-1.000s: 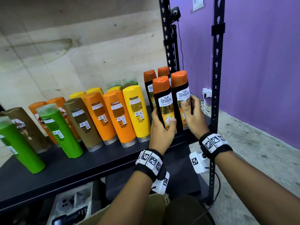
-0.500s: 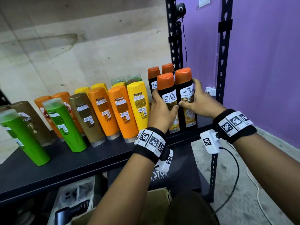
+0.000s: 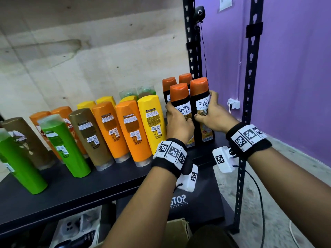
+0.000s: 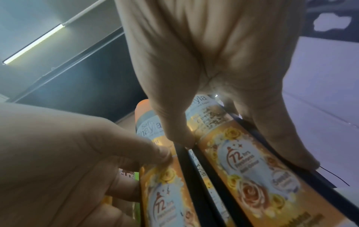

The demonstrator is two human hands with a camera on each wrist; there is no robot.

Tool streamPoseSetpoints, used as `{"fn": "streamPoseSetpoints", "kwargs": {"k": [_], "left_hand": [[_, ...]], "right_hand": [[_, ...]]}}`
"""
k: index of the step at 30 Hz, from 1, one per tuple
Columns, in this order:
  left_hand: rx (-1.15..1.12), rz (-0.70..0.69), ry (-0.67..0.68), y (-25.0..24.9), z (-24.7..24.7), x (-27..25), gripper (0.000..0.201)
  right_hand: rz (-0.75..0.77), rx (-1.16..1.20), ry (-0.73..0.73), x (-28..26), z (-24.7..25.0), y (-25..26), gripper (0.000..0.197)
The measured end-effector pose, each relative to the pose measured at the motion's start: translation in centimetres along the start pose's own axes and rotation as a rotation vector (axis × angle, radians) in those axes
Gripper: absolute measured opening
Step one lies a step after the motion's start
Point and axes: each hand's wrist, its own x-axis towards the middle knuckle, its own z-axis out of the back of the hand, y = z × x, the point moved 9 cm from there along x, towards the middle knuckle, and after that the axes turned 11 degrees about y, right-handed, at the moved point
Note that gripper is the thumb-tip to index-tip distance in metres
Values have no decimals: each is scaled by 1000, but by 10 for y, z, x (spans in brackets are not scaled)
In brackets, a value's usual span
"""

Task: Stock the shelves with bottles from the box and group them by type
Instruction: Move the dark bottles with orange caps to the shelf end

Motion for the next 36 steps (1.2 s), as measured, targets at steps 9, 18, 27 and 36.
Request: {"fn": "streamPoseSetpoints", "kwargs": {"k": [9,18,27,36], "left_hand": [[-34,88,-25,13,-4,33,76],[-96,154,-32,25,-13,61,85],[-126,199,-37,32,-16,76,88],[-144,197,-43,35,-18,81,91]], "right_hand": [[-21,32,13,32,-5,-2,95],[-58,28,21,54,-10,-5,94],[-70,51,-19,69,-14,-6,95],[-44,79,-16,75,-16,-5,94]]}}
